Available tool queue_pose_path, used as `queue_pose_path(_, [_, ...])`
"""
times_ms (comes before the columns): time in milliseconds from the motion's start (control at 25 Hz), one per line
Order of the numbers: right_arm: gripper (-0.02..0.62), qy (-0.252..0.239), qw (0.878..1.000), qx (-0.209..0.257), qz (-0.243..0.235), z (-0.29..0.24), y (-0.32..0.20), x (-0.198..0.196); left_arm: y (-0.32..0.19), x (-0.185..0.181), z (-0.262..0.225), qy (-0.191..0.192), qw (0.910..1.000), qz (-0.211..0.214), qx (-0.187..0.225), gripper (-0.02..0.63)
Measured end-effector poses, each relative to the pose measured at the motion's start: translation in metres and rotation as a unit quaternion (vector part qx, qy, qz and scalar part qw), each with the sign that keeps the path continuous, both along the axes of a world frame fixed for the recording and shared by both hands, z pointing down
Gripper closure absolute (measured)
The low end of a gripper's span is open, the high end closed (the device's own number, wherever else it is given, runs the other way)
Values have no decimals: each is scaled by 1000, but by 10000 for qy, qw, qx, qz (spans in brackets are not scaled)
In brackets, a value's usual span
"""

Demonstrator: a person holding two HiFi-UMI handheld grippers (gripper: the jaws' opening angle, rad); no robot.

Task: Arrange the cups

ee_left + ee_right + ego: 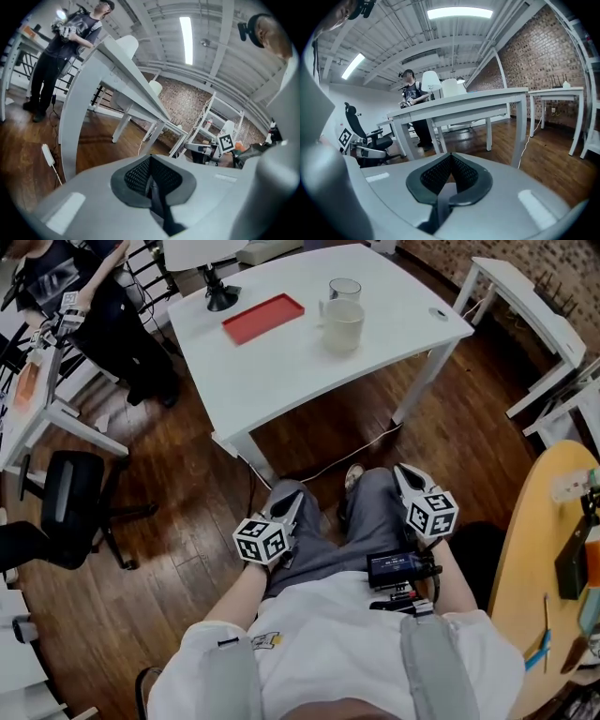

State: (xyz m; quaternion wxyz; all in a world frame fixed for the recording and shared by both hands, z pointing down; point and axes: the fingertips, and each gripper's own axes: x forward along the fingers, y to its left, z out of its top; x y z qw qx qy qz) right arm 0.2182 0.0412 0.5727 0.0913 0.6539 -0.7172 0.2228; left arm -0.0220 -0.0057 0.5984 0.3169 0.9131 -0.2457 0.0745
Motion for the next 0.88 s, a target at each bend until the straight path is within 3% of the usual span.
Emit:
queue_pose_path(240, [594, 302, 9993, 138, -190, -8, -35, 19, -37, 18, 2, 236, 9994, -206, -134, 606])
queue_pose_path(400, [594, 684, 9967, 214, -368, -17, -58, 28, -55, 38, 4, 7, 9999, -152, 40, 606])
queue_pose_path(880, [594, 747, 9948, 153, -677, -5, -107, 45, -98, 69, 18, -285, 9993, -224, 84, 606])
